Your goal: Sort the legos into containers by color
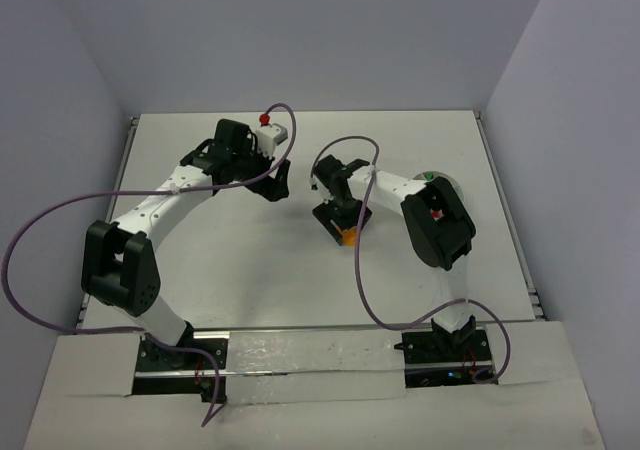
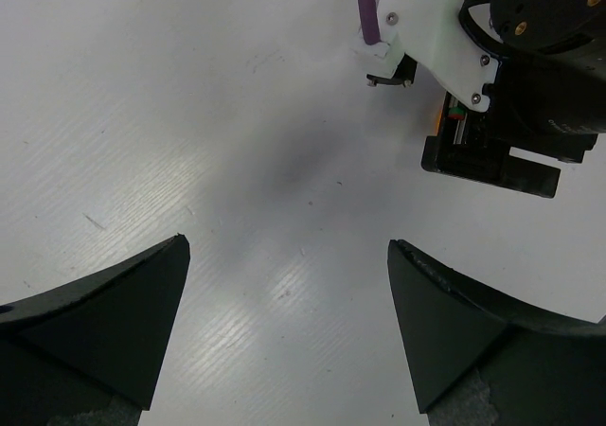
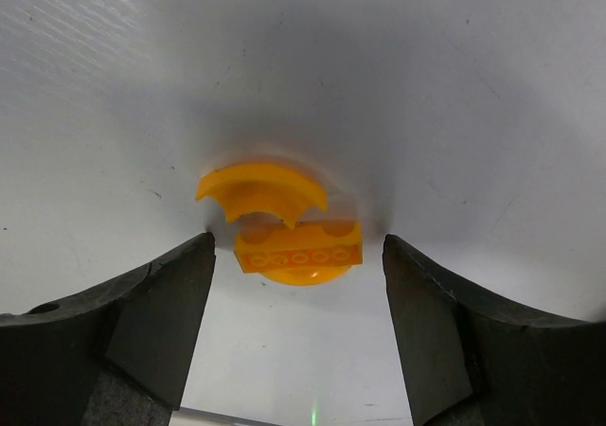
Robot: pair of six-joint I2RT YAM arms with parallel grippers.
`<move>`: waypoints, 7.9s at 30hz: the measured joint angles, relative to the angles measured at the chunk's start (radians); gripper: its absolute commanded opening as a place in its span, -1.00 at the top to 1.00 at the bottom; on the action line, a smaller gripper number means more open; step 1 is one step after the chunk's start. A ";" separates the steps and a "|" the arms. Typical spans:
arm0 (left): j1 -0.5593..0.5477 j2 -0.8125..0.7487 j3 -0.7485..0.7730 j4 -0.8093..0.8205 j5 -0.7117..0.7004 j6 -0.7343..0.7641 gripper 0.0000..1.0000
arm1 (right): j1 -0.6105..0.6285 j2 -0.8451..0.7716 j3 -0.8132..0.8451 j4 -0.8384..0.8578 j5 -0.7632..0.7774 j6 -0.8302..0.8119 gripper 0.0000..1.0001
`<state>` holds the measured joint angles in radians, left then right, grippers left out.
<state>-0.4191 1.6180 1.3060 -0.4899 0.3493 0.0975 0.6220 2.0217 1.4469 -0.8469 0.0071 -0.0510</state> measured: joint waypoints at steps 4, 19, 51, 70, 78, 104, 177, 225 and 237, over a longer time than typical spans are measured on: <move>0.000 0.000 0.000 0.003 -0.022 -0.001 -0.96 | 0.000 0.012 0.009 -0.002 -0.004 -0.014 -0.53; 0.005 0.000 0.000 0.005 -0.039 -0.004 -0.96 | 0.000 0.014 0.012 -0.001 -0.028 -0.044 -0.14; 0.009 0.006 0.055 0.023 -0.050 -0.044 -0.99 | -0.450 -0.467 0.064 0.033 -0.071 -0.047 -0.06; 0.009 0.068 0.124 0.022 -0.050 -0.057 -0.99 | -0.557 -0.445 -0.021 0.085 0.112 -0.032 -0.10; 0.009 0.088 0.140 0.021 -0.050 -0.058 -0.98 | -0.565 -0.431 -0.047 0.101 0.142 -0.037 -0.26; 0.023 0.099 0.153 0.023 -0.014 -0.082 -0.99 | -0.482 -0.479 -0.032 0.050 -0.152 -0.115 -0.52; 0.134 0.049 0.150 -0.060 0.148 -0.007 -0.99 | -0.042 -0.004 -0.003 0.093 -0.204 -0.675 0.40; 0.120 0.210 0.374 -0.061 0.159 -0.067 -0.96 | -0.637 -0.447 -0.001 -0.139 -0.123 -0.593 0.65; 0.119 0.212 0.375 -0.061 0.147 -0.068 -0.98 | -0.659 -0.377 0.013 -0.139 -0.066 -0.601 0.50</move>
<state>-0.2996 1.8297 1.6810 -0.5510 0.4960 0.0296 -0.0374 1.6445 1.4601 -0.9858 -0.0591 -0.6524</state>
